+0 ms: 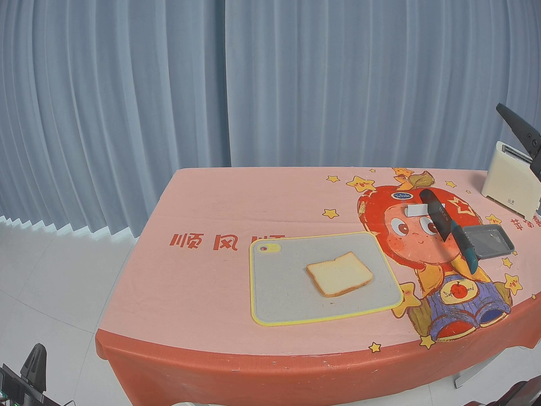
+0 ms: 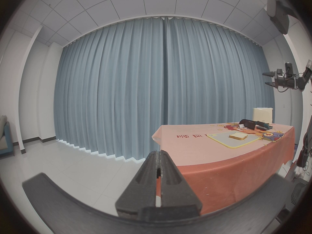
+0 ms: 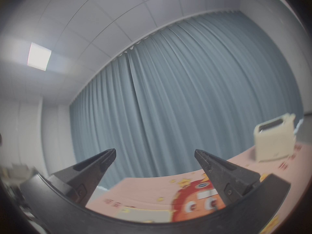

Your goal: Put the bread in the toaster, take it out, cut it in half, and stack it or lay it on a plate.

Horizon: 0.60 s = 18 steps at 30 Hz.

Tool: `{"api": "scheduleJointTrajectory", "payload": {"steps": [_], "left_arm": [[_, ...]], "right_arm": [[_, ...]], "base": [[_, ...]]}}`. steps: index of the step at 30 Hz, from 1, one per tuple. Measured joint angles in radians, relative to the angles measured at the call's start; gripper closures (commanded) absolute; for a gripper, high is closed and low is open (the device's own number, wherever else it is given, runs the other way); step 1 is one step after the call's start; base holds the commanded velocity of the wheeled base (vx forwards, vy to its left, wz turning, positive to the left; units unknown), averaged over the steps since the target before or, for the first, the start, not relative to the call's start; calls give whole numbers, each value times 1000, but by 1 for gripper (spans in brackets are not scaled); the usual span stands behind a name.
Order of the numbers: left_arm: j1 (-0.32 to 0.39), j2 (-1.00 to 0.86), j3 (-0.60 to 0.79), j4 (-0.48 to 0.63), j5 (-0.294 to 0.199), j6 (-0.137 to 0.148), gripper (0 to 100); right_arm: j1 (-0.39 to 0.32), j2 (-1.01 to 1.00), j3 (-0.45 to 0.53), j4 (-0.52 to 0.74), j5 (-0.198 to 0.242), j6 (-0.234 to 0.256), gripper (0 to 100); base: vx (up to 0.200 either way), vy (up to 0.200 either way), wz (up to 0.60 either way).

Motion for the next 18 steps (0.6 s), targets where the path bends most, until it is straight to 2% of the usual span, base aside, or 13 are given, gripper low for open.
{"api": "scheduleJointTrajectory", "payload": {"steps": [1, 3, 7, 9, 14, 18], "left_arm": [[0, 0, 0, 0, 0, 0, 100], [0, 0, 0, 0, 0, 0, 100], [0, 0, 0, 0, 0, 0, 100], [0, 0, 0, 0, 0, 0, 100], [0, 0, 0, 0, 0, 0, 100], [0, 0, 0, 0, 0, 0, 100]], "right_arm": [[-25, 4, 2, 1, 4, -42, 0], [-55, 10, 17, 4, 8, -97, 0], [-60, 32, 61, 18, -4, -135, 0], [-49, 44, 77, 39, -37, -146, 0], [-37, 73, 101, 84, -178, -181, 0], [-31, 91, 127, 99, -227, -190, 0]], "base": [[0, 0, 0], [0, 0, 0], [0, 0, 0], [0, 0, 0], [0, 0, 0], [0, 0, 0]]}}
